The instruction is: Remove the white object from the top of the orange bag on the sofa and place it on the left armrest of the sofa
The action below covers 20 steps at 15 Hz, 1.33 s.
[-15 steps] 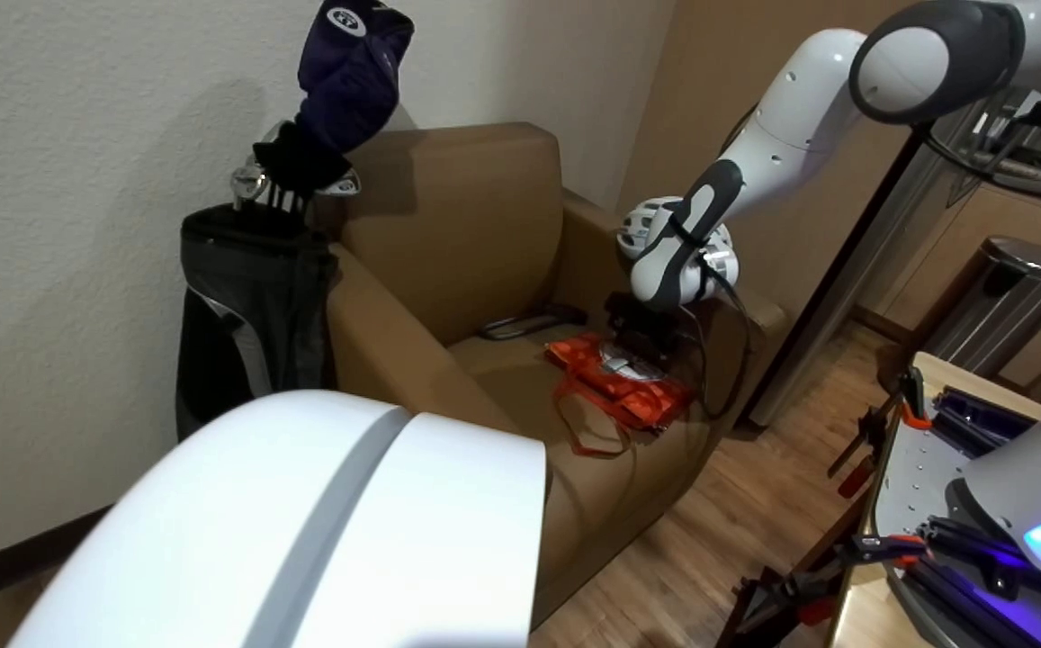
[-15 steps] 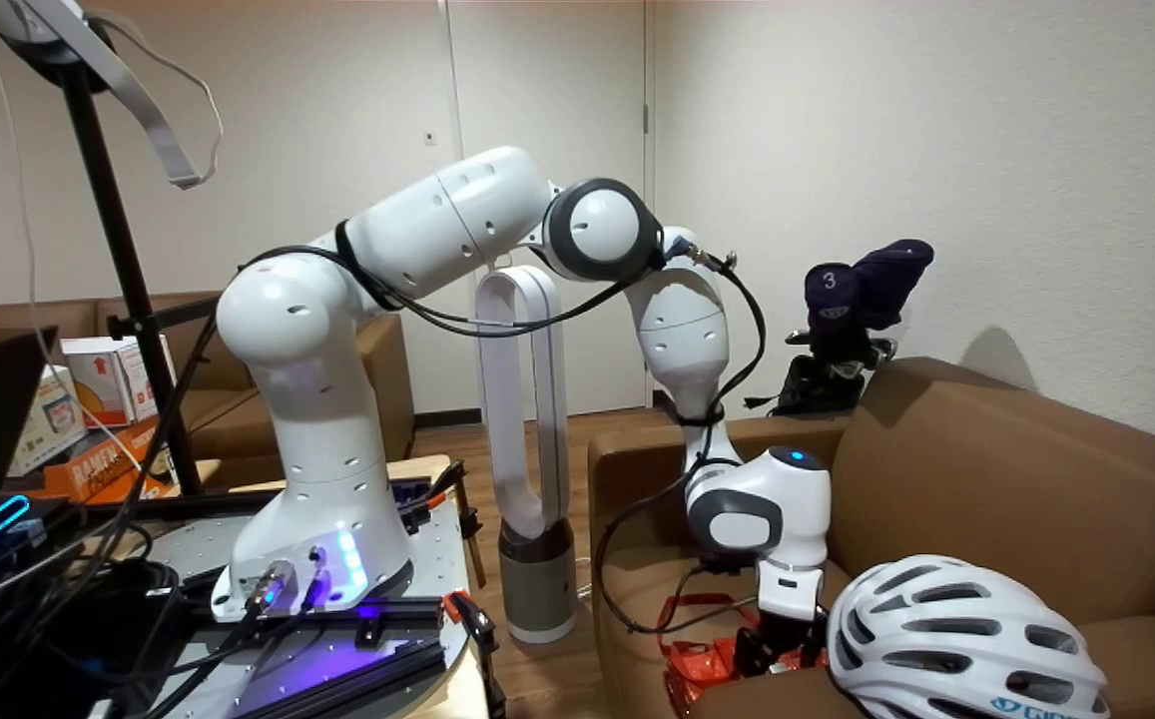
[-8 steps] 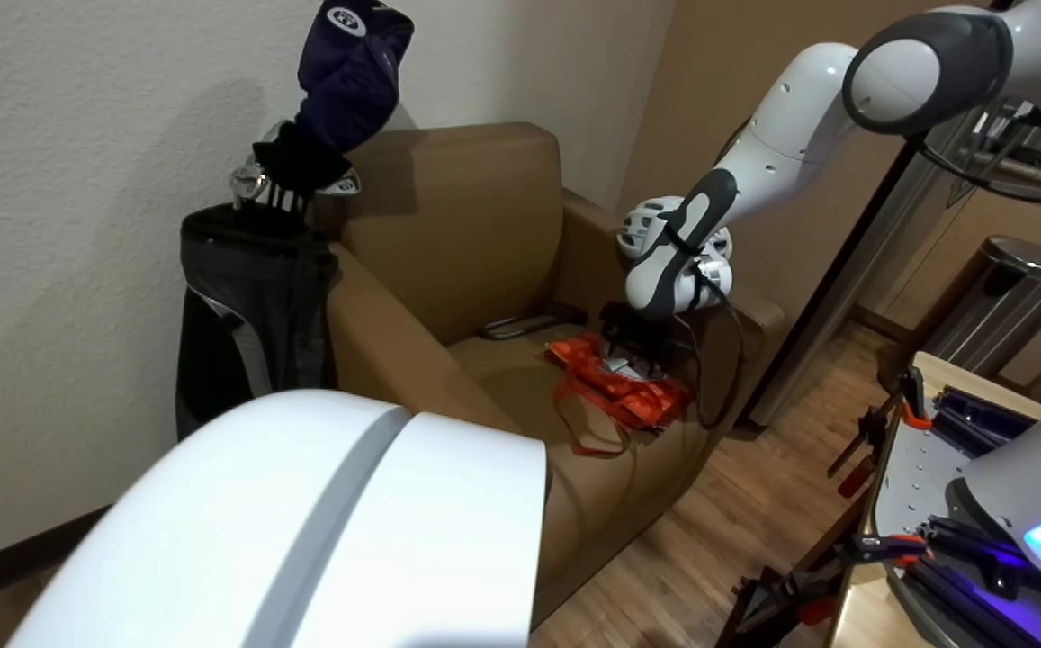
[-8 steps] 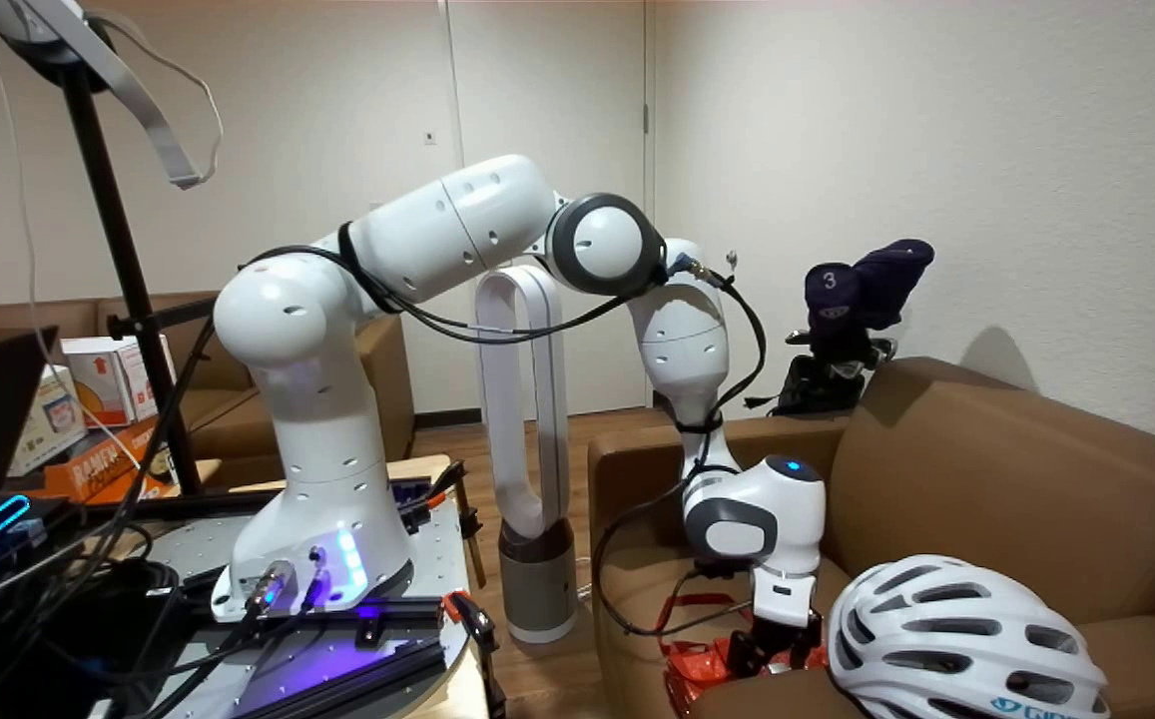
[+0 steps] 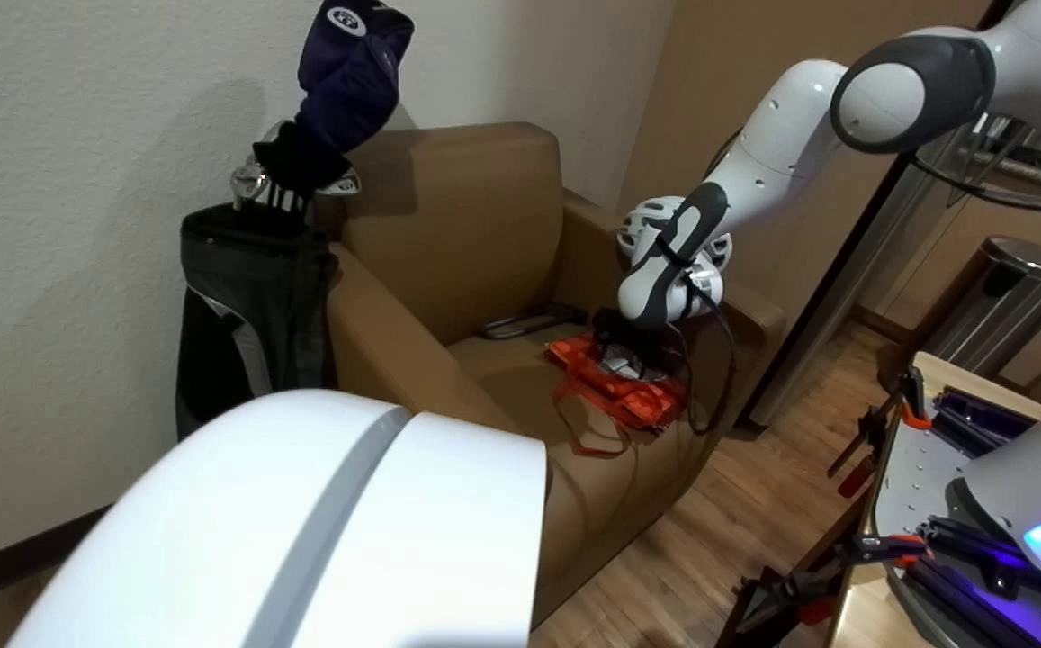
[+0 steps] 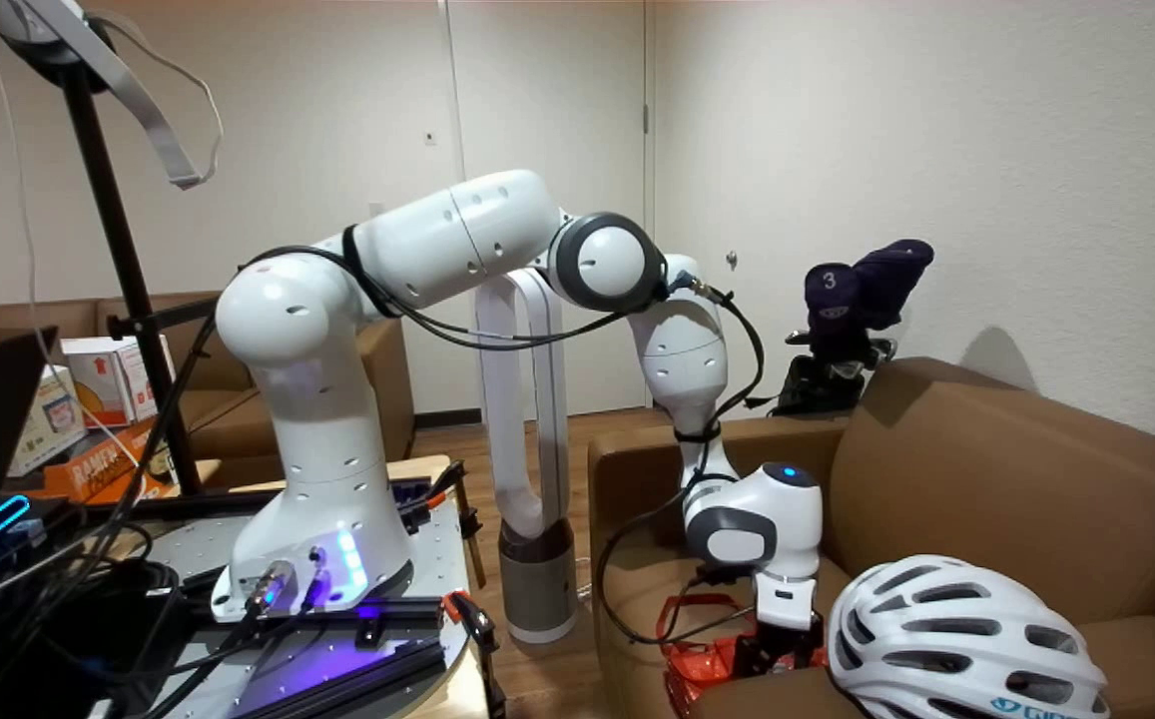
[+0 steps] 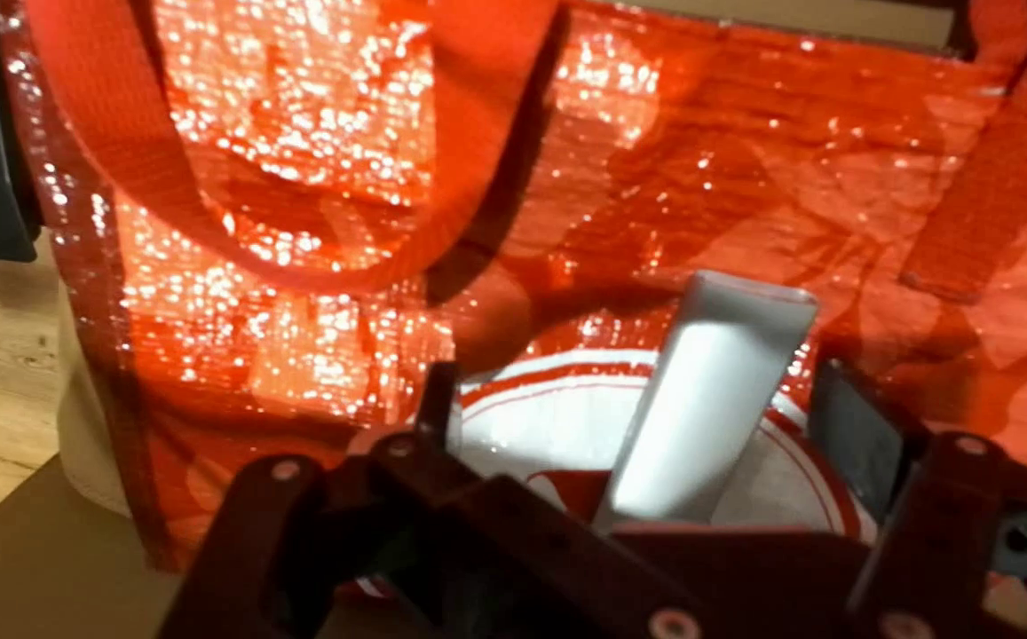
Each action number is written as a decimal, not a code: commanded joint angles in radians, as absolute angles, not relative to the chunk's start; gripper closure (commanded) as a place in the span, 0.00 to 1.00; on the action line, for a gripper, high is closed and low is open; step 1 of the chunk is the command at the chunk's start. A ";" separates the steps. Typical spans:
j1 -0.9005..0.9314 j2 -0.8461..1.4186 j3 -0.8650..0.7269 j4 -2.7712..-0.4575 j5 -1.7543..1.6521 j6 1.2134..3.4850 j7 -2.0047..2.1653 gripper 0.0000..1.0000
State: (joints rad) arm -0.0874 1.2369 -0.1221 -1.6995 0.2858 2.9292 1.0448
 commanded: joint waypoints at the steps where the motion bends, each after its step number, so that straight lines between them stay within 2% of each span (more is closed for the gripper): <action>1: -0.085 1.265 -0.118 -1.664 0.311 3.007 1.000 0.00; 9: -0.093 1.310 -0.114 -1.603 0.315 2.969 1.009 0.00; 10: -0.098 1.316 -0.111 -1.595 0.316 2.963 1.008 0.08; 11: -0.098 1.321 -0.112 -1.589 0.316 2.961 1.008 0.26; 20: -0.093 1.300 -0.115 -1.613 0.322 2.964 1.014 0.84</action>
